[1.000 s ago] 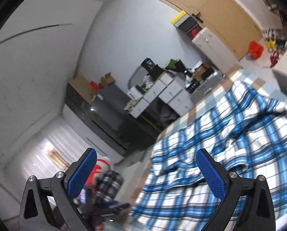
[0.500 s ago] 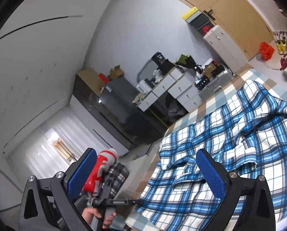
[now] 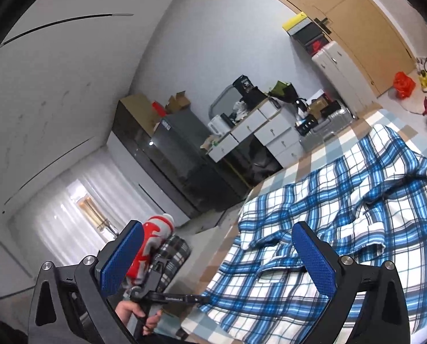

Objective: Fold large clothes

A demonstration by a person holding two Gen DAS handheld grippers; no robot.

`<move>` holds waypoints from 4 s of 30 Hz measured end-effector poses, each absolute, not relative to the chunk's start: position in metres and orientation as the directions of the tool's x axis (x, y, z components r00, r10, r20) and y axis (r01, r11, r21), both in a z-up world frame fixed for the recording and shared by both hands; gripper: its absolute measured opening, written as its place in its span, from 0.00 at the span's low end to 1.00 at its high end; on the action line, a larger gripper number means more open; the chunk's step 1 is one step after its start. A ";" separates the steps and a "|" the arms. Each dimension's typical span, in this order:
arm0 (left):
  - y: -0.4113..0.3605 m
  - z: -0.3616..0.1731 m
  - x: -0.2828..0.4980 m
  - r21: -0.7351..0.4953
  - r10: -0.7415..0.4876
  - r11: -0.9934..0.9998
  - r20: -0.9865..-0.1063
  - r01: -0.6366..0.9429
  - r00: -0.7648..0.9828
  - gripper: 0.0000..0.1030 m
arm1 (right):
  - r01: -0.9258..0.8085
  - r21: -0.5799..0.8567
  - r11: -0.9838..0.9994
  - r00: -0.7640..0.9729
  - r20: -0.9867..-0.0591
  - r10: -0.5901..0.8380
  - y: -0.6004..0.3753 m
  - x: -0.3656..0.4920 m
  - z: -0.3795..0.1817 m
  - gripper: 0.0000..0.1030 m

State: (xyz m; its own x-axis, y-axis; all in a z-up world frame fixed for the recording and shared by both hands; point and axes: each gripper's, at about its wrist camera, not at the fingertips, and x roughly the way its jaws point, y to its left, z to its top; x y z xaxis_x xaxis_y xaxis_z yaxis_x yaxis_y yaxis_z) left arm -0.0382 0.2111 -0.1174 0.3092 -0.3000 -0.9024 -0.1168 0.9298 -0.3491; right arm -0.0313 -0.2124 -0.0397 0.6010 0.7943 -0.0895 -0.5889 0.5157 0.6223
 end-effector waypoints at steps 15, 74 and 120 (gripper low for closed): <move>0.206 -0.121 -0.027 -0.534 -0.487 0.826 -0.837 -0.177 0.251 0.06 | -0.615 0.631 0.472 0.578 -0.046 0.815 -0.219 -0.038 -0.035 1.00; 0.242 -0.066 -0.033 -0.951 -0.855 0.304 -0.299 -0.057 0.423 0.00 | 0.226 0.926 0.302 0.730 -0.366 0.577 -0.288 0.001 -0.192 0.99; 0.220 -0.128 -0.047 -0.622 -0.563 0.733 -0.782 -0.277 0.265 0.16 | 0.198 0.546 0.814 0.626 -0.709 0.324 -0.356 0.030 -0.156 0.05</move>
State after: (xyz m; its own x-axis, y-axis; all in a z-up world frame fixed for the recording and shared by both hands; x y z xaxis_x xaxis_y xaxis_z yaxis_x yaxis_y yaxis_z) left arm -0.0473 0.2195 -0.1277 0.2653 -0.5634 -0.7824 -0.2775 0.7325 -0.6216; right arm 0.0296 -0.3560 -0.1559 0.6264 0.3237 -0.7091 0.1979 0.8139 0.5463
